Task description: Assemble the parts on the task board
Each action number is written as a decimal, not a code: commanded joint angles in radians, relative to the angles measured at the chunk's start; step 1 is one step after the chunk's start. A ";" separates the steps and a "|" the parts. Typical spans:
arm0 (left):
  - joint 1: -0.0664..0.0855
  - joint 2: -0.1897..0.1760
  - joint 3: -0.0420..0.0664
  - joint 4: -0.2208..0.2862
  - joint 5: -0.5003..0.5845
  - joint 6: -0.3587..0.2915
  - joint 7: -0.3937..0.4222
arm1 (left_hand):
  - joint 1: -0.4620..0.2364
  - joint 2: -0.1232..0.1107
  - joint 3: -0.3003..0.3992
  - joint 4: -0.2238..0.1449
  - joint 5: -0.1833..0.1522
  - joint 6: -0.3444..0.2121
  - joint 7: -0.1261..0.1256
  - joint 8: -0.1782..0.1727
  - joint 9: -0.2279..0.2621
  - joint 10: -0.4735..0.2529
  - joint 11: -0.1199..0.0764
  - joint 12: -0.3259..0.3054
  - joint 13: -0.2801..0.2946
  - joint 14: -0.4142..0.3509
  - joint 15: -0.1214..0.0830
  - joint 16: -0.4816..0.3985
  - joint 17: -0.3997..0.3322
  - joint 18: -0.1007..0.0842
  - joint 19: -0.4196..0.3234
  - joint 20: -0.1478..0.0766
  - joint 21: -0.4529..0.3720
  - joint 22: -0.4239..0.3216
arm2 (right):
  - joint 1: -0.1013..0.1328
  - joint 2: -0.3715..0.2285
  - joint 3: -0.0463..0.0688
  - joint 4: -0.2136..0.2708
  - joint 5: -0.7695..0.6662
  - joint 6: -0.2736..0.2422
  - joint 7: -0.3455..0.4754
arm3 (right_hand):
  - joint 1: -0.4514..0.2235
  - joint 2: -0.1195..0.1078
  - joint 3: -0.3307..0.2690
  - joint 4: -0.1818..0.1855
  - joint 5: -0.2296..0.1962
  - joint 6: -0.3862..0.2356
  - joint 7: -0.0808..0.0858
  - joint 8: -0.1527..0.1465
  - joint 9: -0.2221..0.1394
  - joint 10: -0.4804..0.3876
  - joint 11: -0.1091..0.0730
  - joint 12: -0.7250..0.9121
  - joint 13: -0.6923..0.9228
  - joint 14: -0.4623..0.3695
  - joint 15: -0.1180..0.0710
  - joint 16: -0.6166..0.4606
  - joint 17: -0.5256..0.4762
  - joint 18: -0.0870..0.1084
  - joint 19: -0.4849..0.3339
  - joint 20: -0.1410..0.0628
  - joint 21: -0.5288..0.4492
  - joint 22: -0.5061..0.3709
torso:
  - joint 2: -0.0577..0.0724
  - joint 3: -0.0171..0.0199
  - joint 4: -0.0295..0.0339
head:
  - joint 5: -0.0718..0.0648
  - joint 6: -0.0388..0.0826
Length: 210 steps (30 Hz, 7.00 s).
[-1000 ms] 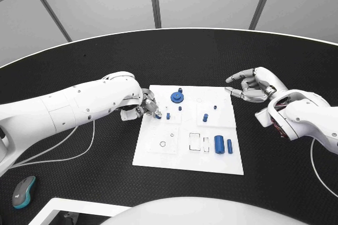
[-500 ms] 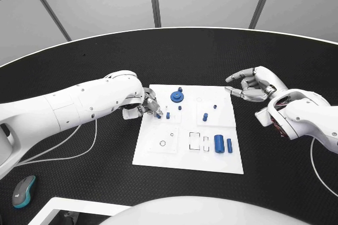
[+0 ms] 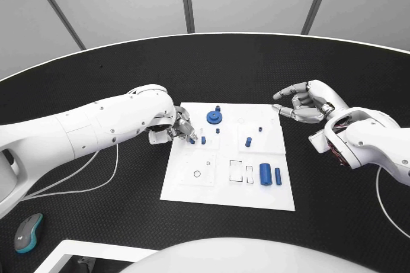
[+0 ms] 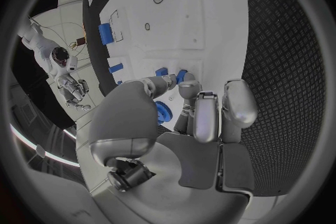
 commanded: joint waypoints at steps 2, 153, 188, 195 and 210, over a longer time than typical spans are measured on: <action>0.000 0.002 0.000 -0.005 0.000 0.004 -0.004 | 0.002 0.007 0.102 -0.094 0.006 -0.002 -0.005 -0.006 0.000 0.002 -0.007 0.001 -0.003 0.055 -0.007 0.004 0.093 -0.001 0.004 -0.002 0.006 -0.001 | 0.000 0.000 0.000 0.000 0.000 0.000 0.000 | 0.001 -0.004 0.003 0.002 0.006 0.001 0.001 0.006 -0.001 0.004 0.000 0.001 0.070 0.068 -0.007 -0.007 0.115 0.015 0.022 -0.007 -0.006 0.095 | 0.000 -0.0006 0.0004 | -0.001 0.000; -0.034 0.080 0.000 -0.036 -0.460 -0.403 0.572 | 0.208 -0.132 -0.228 -0.102 0.043 -0.038 0.099 -0.303 -0.399 -0.424 0.112 -0.516 -0.607 -0.151 0.091 -0.272 -0.322 0.067 -0.191 0.077 -0.265 -0.364 | -0.001 0.015 0.000 -0.009 0.000 -0.007 0.007 | 0.001 -0.006 0.005 0.003 0.009 0.000 0.001 0.008 -0.003 -0.002 0.000 -0.007 0.063 0.067 -0.007 -0.010 0.112 0.017 0.020 -0.007 -0.015 0.090 | 0.000 -0.0006 0.0003 | -0.049 0.049; -0.055 0.124 -0.008 -0.084 -0.526 -0.365 0.570 | 0.210 -0.118 -0.218 -0.122 0.049 0.009 0.092 -0.321 -0.421 -0.366 0.105 -0.555 -0.652 -0.118 0.086 -0.209 -0.295 0.048 -0.142 0.072 -0.186 -0.257 | -0.001 0.022 0.000 -0.011 0.000 -0.013 0.010 | 0.001 -0.006 0.006 0.003 0.008 -0.001 0.001 0.008 -0.003 -0.001 0.000 -0.006 0.064 0.067 -0.007 -0.010 0.112 0.017 0.020 -0.007 -0.014 0.091 | 0.001 -0.0006 0.0002 | -0.054 0.051; -0.060 0.131 -0.008 -0.100 -0.527 -0.367 0.567 | 0.217 -0.110 -0.208 -0.126 0.048 0.014 0.091 -0.324 -0.423 -0.361 0.105 -0.560 -0.658 -0.119 0.085 -0.206 -0.299 0.048 -0.142 0.071 -0.181 -0.253 | -0.001 0.022 0.000 -0.011 0.000 -0.012 0.010 | 0.001 -0.006 0.006 0.003 0.008 -0.001 0.001 0.008 -0.003 -0.001 0.000 -0.006 0.064 0.067 -0.007 -0.010 0.112 0.017 0.020 -0.007 -0.014 0.091 | 0.001 -0.0011 0.0010 | -0.055 0.048; -0.064 0.137 -0.008 -0.111 -0.528 -0.345 0.568 | 0.224 -0.088 -0.185 -0.135 0.042 0.035 0.089 -0.326 -0.428 -0.339 0.101 -0.569 -0.670 -0.110 0.083 -0.183 -0.290 0.042 -0.131 0.070 -0.152 -0.214 | -0.001 0.023 0.000 -0.011 0.000 -0.011 0.010 | 0.001 -0.005 0.007 0.003 0.009 -0.001 0.001 0.009 -0.003 0.000 0.000 -0.004 0.066 0.068 -0.007 -0.009 0.114 0.016 0.021 -0.007 -0.012 0.093 | -0.001 -0.0007 0.0009 | -0.054 0.045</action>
